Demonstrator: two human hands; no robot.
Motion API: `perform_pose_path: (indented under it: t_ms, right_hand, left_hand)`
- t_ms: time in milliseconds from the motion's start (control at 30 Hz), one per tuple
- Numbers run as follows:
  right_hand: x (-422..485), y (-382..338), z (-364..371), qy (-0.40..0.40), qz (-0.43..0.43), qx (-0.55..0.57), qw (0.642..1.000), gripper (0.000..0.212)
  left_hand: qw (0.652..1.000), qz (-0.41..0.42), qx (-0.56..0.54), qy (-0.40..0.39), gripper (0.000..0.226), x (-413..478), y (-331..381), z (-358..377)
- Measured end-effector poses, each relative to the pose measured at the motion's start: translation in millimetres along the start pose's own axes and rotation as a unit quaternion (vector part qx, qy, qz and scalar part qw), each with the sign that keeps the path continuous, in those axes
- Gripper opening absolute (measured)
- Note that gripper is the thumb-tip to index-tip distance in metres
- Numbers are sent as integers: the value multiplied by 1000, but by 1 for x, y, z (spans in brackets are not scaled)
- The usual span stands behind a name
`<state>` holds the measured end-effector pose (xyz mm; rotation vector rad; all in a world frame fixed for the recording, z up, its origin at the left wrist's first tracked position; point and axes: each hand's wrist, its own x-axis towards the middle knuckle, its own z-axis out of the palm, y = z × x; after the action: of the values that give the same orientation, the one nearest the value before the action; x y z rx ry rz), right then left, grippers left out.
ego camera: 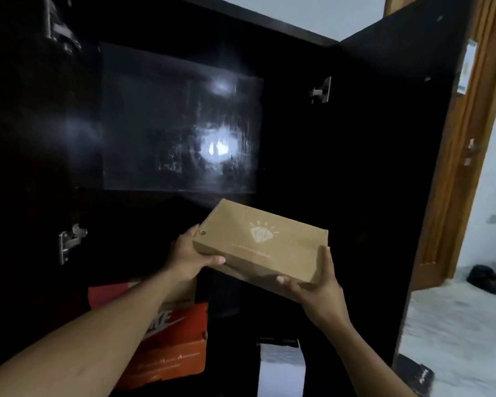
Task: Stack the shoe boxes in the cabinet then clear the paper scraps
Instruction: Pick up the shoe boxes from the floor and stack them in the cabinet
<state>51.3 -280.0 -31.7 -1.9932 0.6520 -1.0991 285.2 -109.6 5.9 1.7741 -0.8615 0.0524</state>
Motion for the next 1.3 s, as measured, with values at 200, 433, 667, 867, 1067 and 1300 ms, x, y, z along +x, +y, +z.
perform_pose_path:
  t_ms: [200, 433, 667, 867, 1067, 1300]
  right_hand:
    - [30, 51, 41, 11, 27, 9, 1000, 102]
    - [37, 61, 75, 25, -21, -45, 998, 95]
    - [69, 68, 92, -52, -34, -117, 991, 96]
    - [100, 82, 96, -134, -24, -146, 980, 95]
    - [136, 87, 103, -196, -8, -183, 963, 107]
    - [156, 88, 93, -244, 52, -164, 954, 97]
  left_hand:
    - [995, -94, 35, -8, 111, 54, -34, 36]
    - [994, -93, 23, 44, 55, 79, -42, 84]
    - [993, -88, -51, -58, 86, 75, -30, 128]
    - [995, -67, 50, -61, 80, 108, -37, 147]
    - [995, -58, 75, -22, 34, 133, -46, 155]
    - [990, -76, 115, 6, 38, 140, -50, 158]
